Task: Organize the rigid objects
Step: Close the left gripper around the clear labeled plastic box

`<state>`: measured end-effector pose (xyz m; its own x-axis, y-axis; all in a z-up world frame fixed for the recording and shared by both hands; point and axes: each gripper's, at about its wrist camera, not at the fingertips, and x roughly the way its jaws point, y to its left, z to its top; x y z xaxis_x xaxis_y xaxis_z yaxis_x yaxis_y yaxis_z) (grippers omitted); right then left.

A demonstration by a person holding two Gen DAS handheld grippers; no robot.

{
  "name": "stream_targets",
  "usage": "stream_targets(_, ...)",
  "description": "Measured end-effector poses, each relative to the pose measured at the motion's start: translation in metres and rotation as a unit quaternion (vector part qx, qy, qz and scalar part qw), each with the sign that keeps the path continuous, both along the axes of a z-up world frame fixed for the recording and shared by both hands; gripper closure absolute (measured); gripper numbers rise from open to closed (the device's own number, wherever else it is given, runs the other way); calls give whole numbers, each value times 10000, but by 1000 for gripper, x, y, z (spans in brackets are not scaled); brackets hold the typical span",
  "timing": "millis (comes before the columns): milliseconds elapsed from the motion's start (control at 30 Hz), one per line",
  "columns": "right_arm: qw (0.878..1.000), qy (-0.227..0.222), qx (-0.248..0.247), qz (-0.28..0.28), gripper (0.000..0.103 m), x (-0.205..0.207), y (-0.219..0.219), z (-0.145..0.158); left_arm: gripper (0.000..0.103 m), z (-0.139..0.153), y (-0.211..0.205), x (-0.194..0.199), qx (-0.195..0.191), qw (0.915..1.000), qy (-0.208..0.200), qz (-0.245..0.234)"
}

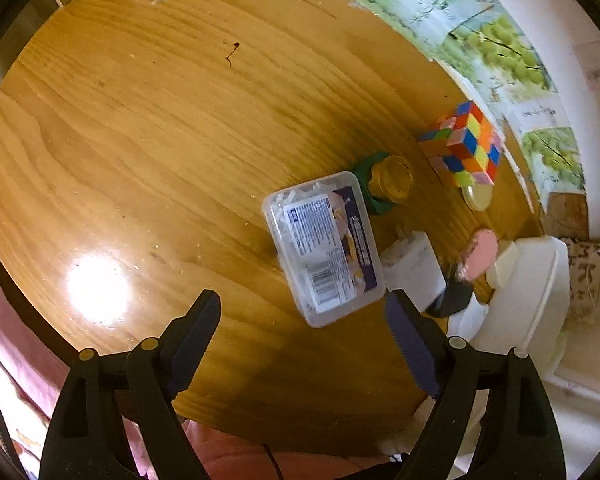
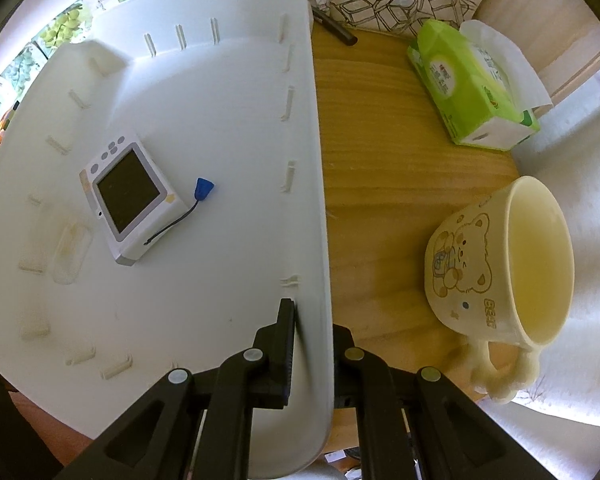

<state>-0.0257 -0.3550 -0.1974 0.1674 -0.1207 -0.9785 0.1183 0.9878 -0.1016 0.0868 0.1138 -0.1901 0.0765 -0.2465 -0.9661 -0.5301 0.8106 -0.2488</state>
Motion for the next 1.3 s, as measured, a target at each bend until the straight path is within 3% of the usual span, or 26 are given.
stream_targets(367,9998,128,35,-151,93,11,-7,-4,17,-31,-8,15,-84,9981,468,393)
stream_targets(900,9992,372,74,-131,93,25,-10,-16,18,-47,-11,29,123,9962,675,541)
stream_targets(1000,9991,408,75,-128,93,27,-11,-18,21,-48,-12,30,119,9964,688,473)
stream_targets(1100,9986,498,113,-144,94,26,-12,-22,33,-50,-14,34,78,9967,688,417)
stream_targets(1300,9981,574,172,-169,94,29,-18,-32,34,-53,-16,35,169,9970,713,268)
